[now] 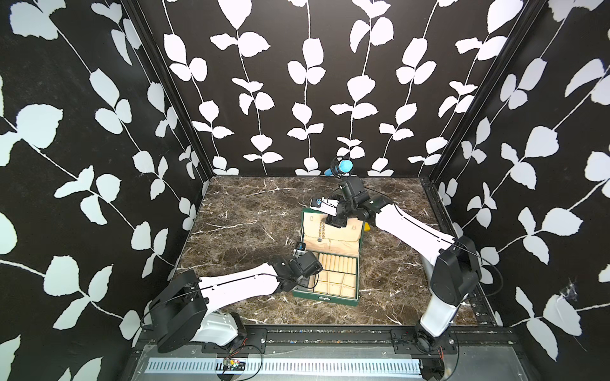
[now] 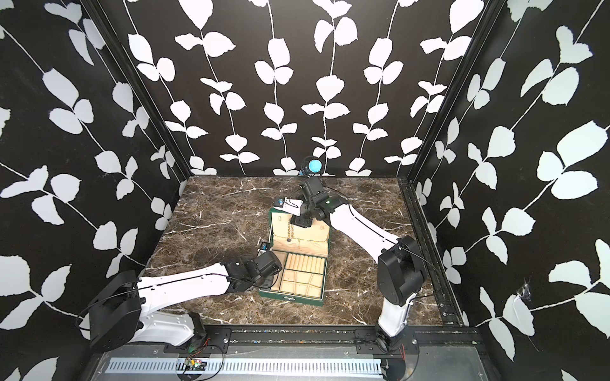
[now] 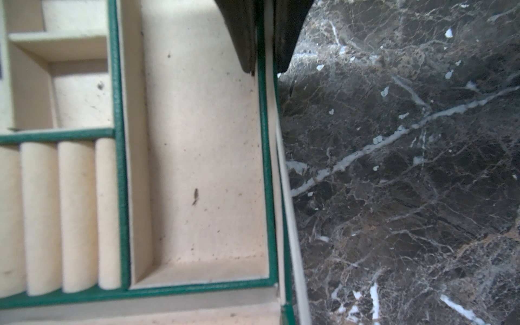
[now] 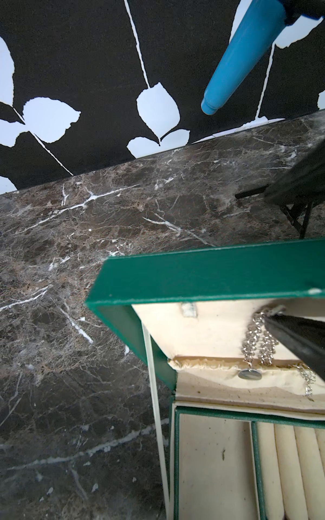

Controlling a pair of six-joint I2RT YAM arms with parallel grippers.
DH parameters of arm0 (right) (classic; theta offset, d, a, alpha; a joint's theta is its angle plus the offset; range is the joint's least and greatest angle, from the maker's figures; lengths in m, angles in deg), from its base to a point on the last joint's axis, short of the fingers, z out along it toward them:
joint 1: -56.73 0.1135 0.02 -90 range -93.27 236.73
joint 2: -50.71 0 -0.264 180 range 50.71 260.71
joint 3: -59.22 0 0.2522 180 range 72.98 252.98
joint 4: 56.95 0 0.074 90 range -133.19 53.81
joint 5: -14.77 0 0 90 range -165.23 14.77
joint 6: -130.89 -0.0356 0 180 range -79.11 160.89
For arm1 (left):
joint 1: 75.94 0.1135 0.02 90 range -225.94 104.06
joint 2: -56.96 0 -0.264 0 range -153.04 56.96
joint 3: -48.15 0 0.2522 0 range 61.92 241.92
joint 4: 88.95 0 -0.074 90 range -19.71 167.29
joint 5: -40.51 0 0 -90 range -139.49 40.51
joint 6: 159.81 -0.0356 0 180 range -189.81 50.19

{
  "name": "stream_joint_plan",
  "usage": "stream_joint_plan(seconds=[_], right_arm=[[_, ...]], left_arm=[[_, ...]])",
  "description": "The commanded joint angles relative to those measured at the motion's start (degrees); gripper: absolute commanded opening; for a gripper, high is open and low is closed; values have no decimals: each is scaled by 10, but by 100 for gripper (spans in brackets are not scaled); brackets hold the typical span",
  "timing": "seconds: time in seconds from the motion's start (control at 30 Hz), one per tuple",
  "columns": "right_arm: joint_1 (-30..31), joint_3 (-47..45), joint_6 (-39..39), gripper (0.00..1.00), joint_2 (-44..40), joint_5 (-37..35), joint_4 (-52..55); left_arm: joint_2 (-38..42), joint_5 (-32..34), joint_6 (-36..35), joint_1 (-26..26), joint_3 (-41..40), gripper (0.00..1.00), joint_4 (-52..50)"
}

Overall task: Put jewelry chain into jewelry box
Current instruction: Close the fastener on the jewelry box.

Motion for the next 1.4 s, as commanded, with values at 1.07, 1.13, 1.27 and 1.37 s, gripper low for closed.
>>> stream_joint_plan(seconds=[1.07, 1.13, 1.27, 1.37], right_arm=[[9, -10, 11, 26, 14, -41, -19], [8, -10, 6, 29, 10, -39, -21], [7, -8, -5, 35, 0, -35, -24], [3, -7, -16, 39, -8, -24, -26]], left_arm=[[8, -10, -25, -8, -14, 6, -19], [8, -11, -24, -8, -14, 6, -18], [7, -11, -23, -8, -14, 6, -19], [6, -10, -22, -8, -14, 7, -18]])
